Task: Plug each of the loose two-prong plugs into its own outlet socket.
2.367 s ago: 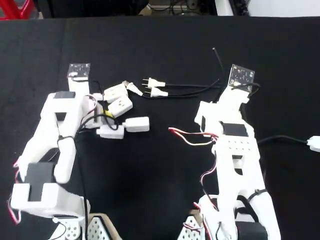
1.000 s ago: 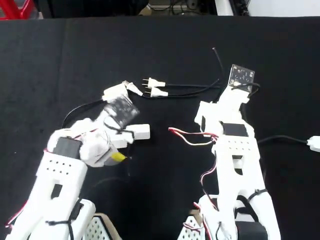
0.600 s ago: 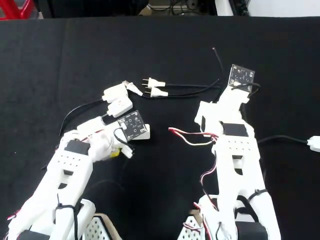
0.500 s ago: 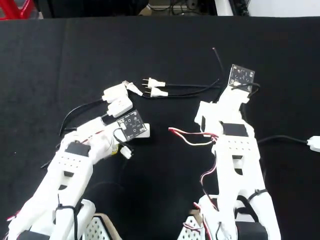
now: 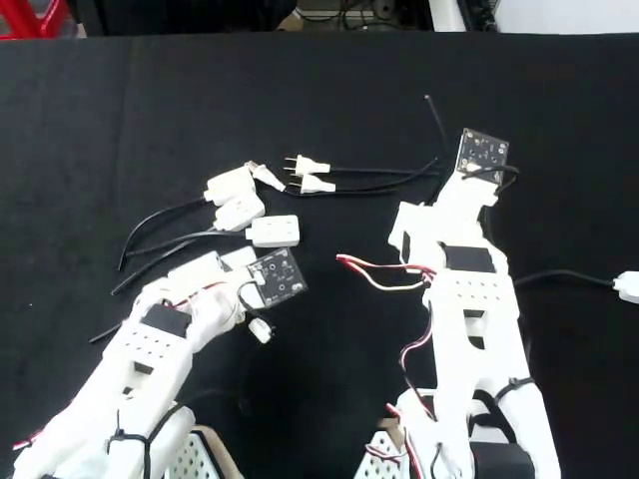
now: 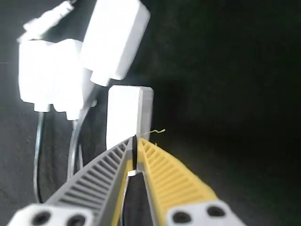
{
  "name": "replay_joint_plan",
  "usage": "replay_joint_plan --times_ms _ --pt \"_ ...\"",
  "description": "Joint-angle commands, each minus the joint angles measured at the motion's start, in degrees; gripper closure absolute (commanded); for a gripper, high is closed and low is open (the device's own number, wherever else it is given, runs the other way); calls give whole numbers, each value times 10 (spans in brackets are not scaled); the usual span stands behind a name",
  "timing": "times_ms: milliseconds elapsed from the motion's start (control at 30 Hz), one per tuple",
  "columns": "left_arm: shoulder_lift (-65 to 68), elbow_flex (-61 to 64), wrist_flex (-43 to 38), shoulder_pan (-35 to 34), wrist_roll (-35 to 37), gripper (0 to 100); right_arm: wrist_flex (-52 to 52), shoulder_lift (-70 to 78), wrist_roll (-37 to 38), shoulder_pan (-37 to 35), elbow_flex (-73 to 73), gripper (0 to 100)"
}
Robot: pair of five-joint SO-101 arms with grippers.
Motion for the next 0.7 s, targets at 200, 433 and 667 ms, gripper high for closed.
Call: replay_joint_plan --times_ms 200,433,667 --pt "6 -94 254 104 8 967 -14 -1 -1 4 -22 986" --pt "-48 -233 328 35 115 966 -14 0 -1 4 -22 986" --pt "-198 -255 368 -68 53 789 -14 -2 -1 5 -22 986"
